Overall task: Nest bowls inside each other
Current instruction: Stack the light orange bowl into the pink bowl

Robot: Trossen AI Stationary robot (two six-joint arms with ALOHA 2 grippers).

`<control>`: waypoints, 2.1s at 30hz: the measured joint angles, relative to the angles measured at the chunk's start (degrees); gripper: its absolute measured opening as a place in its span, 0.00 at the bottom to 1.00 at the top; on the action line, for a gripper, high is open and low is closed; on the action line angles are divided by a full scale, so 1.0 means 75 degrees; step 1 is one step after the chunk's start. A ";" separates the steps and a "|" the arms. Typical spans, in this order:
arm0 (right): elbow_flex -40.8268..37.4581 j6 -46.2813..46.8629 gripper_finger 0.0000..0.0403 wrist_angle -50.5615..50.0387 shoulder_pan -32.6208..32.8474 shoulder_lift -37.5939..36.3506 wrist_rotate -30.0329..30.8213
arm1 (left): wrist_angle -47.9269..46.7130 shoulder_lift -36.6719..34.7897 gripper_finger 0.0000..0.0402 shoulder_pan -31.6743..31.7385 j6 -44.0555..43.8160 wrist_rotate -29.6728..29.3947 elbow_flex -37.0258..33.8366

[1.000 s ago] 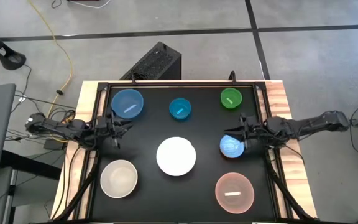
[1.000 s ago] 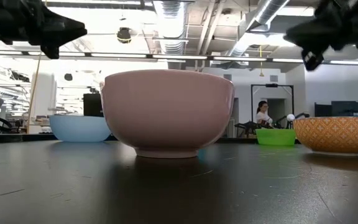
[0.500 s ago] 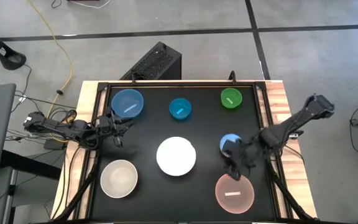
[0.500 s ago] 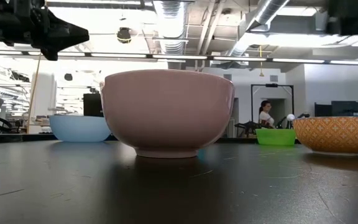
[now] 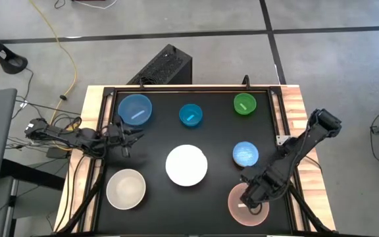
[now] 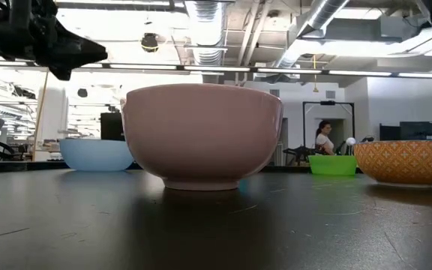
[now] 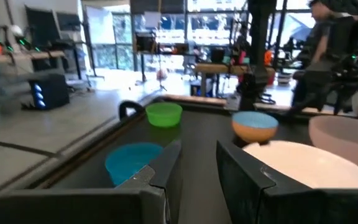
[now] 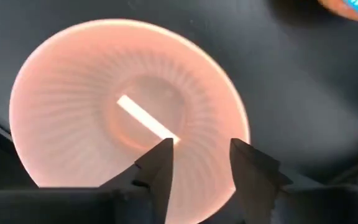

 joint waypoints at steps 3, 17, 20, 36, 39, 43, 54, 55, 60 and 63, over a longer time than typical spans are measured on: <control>-0.0117 0.0069 0.51 0.0029 0.0037 -0.0033 0.0002 | -0.0090 0.0000 0.22 0.0002 -0.0365 0.0311 -0.0003; -0.1706 -0.0255 0.54 0.1531 0.0127 -0.0044 -0.0095 | -0.0750 -0.0003 0.22 0.0001 -0.1247 0.0802 0.0000; -0.1935 -0.0369 0.49 0.2075 0.0074 -0.0044 -0.0093 | -0.0796 0.0000 0.22 0.0000 -0.1258 0.0803 0.0000; -0.1762 -0.0945 0.02 0.2588 -0.0073 -0.0636 -0.0619 | -0.0791 -0.0006 0.22 0.0001 -0.1041 0.0367 0.0000; -0.1404 -0.0832 0.01 0.2669 -0.0450 -0.0995 -0.0346 | -0.0792 -0.0006 0.22 0.0001 -0.1042 0.0250 0.0000; -0.0949 -0.0584 0.01 0.2596 -0.1436 -0.1096 -0.0092 | -0.0791 -0.0006 0.22 0.0002 -0.0952 0.0229 0.0000; 0.1949 -0.5109 0.01 0.2519 -0.4229 0.0622 -0.0180 | -0.0796 -0.0006 0.22 0.0002 -0.0827 0.0232 0.0000; 0.2211 -0.5287 0.01 0.2413 -0.4415 0.0825 -0.0135 | -0.0796 -0.0006 0.22 0.0003 -0.0827 0.0234 0.0000; 0.3013 -0.5735 0.01 0.1803 -0.5121 0.1929 -0.0168 | -0.0795 -0.0006 0.22 0.0002 -0.0827 0.0235 0.0000; 0.3136 -0.5920 0.00 0.1775 -0.5286 0.2385 -0.0422 | -0.0796 -0.0006 0.22 0.0003 -0.0827 0.0243 0.0000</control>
